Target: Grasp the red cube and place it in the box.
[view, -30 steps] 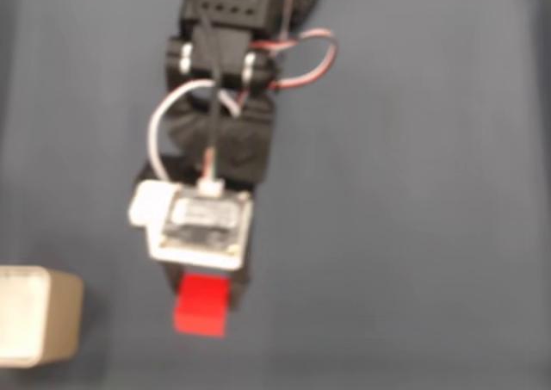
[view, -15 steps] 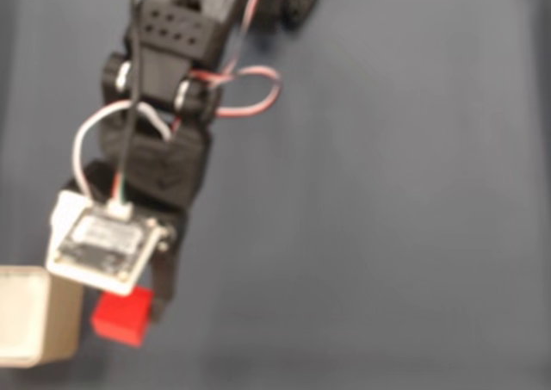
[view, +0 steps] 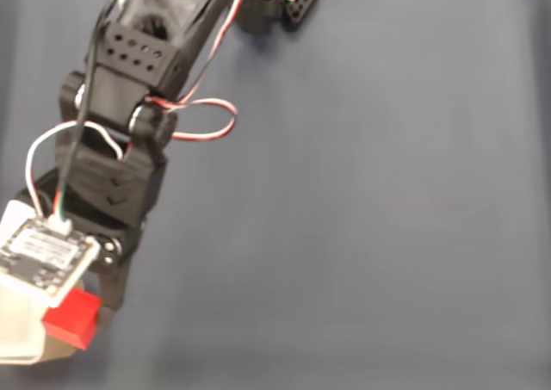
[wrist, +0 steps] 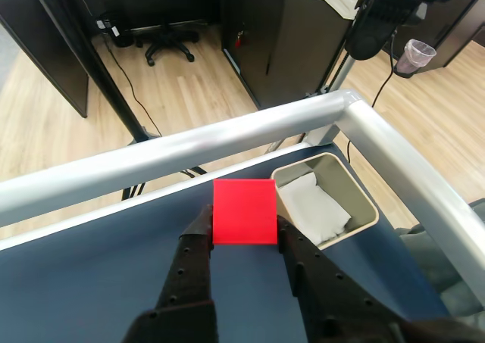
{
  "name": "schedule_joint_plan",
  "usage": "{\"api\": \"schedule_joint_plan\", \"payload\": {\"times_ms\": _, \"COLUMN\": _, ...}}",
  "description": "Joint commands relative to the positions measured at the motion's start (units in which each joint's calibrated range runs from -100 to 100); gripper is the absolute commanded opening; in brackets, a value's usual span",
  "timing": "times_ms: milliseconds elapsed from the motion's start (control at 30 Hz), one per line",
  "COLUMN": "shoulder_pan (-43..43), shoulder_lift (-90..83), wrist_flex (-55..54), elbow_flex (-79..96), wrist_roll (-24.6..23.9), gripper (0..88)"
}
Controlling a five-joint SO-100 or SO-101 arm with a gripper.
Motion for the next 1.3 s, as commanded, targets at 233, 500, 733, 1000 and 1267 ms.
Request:
{"api": "schedule_joint_plan", "payload": {"times_ms": 233, "shoulder_pan": 3.6, "shoulder_lift": 2.9, "wrist_flex": -1.9, "elbow_flex": -6.8, "wrist_roll": -0.5, "gripper": 4.1}}
{"api": "schedule_joint_plan", "payload": {"times_ms": 500, "shoulder_pan": 5.6, "shoulder_lift": 6.2, "wrist_flex": -2.2, "elbow_flex": -10.4, "wrist_roll": -0.4, "gripper": 4.1}}
{"api": "schedule_joint_plan", "payload": {"times_ms": 733, "shoulder_pan": 7.0, "shoulder_lift": 8.9, "wrist_flex": -2.2, "elbow_flex": -13.3, "wrist_roll": -0.5, "gripper": 4.1}}
{"api": "schedule_joint_plan", "payload": {"times_ms": 1000, "shoulder_pan": 8.2, "shoulder_lift": 12.1, "wrist_flex": -2.4, "elbow_flex": -16.4, "wrist_roll": -0.6, "gripper": 4.1}}
{"api": "schedule_joint_plan", "payload": {"times_ms": 1267, "shoulder_pan": 8.9, "shoulder_lift": 14.5, "wrist_flex": -2.9, "elbow_flex": -18.2, "wrist_roll": -0.9, "gripper": 4.1}}
